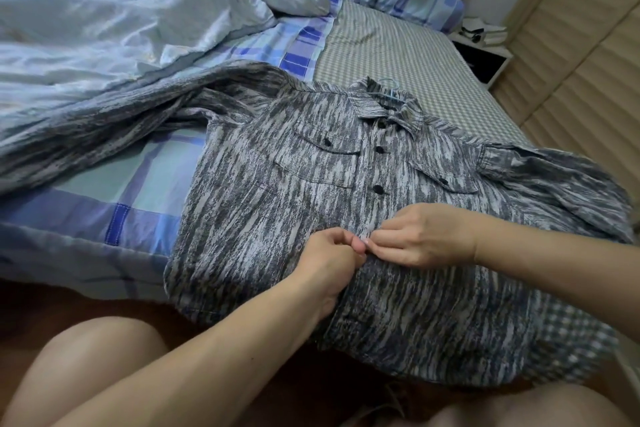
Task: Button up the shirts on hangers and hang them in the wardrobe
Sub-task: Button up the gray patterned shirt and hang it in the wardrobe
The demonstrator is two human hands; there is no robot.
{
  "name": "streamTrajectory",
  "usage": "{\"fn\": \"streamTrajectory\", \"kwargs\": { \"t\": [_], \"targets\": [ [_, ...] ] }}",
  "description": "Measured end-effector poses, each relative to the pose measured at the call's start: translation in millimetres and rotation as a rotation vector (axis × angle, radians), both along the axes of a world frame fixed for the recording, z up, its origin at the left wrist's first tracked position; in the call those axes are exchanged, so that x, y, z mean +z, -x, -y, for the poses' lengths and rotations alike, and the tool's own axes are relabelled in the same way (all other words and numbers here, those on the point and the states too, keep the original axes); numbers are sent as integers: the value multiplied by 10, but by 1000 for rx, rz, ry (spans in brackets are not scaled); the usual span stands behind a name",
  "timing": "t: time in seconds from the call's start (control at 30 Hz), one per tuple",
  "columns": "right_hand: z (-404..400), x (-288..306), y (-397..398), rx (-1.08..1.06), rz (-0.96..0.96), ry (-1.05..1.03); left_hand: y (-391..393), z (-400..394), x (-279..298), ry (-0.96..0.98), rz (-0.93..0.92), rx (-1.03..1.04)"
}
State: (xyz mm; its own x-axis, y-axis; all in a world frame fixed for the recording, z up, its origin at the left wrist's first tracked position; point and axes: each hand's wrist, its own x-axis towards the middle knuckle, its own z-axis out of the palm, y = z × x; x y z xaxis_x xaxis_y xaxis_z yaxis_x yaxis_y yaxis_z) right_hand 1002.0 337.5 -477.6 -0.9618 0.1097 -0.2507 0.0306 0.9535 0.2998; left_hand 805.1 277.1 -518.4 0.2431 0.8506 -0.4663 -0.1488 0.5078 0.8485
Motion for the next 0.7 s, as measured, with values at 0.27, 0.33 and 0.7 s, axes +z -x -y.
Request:
{"fn": "streamTrajectory", "kwargs": {
  "t": [0.27,0.33,0.7],
  "targets": [
    [-32,79,12,16,69,-3,25,-36,-26,119,100,30],
    [-19,80,-3,-14,45,0,58,-67,-24,137,113,2],
    [102,-128,12,-213,-223,-46,-23,-13,-170,-141,-176,24]
  ]
}}
